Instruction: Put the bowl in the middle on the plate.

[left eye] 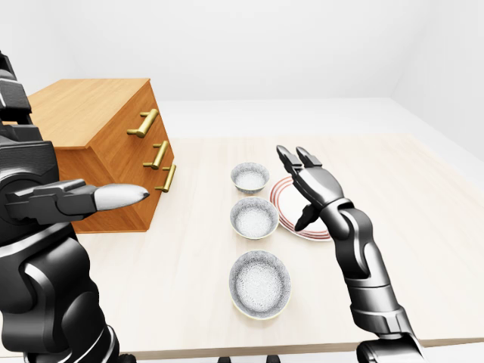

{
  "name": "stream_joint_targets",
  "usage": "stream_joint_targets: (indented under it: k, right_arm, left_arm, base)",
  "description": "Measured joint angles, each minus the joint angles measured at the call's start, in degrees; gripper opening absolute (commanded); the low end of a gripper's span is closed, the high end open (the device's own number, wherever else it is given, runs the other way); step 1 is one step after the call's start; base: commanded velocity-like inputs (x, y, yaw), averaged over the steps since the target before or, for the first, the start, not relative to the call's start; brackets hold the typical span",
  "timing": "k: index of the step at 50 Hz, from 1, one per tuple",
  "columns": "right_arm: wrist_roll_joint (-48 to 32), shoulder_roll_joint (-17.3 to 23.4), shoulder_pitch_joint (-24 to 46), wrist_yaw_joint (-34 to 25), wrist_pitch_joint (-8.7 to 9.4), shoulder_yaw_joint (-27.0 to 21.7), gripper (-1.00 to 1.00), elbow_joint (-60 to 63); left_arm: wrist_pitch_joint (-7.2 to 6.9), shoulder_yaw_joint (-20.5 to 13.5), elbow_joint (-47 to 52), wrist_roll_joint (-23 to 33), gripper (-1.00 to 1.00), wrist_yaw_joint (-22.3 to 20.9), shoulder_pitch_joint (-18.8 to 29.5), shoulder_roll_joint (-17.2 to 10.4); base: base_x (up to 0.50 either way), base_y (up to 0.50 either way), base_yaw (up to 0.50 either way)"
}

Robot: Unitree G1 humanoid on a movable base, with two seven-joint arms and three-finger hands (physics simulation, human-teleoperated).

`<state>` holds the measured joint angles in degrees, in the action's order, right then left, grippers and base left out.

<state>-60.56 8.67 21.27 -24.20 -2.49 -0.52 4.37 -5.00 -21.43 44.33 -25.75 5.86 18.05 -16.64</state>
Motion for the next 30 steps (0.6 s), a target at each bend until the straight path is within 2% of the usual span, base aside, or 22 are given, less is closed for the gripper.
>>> stream_joint_targets:
  k: [30]
  right_arm:
    - [-1.15,-2.14,4.46,8.31,-0.15,2.86,1.00,-12.12]
  left_arm:
    - [0.00,-0.02,-0.22,-0.01,1.00,-0.08,-0.20,0.04]
  base:
    - [0.00,0.00,0.00]
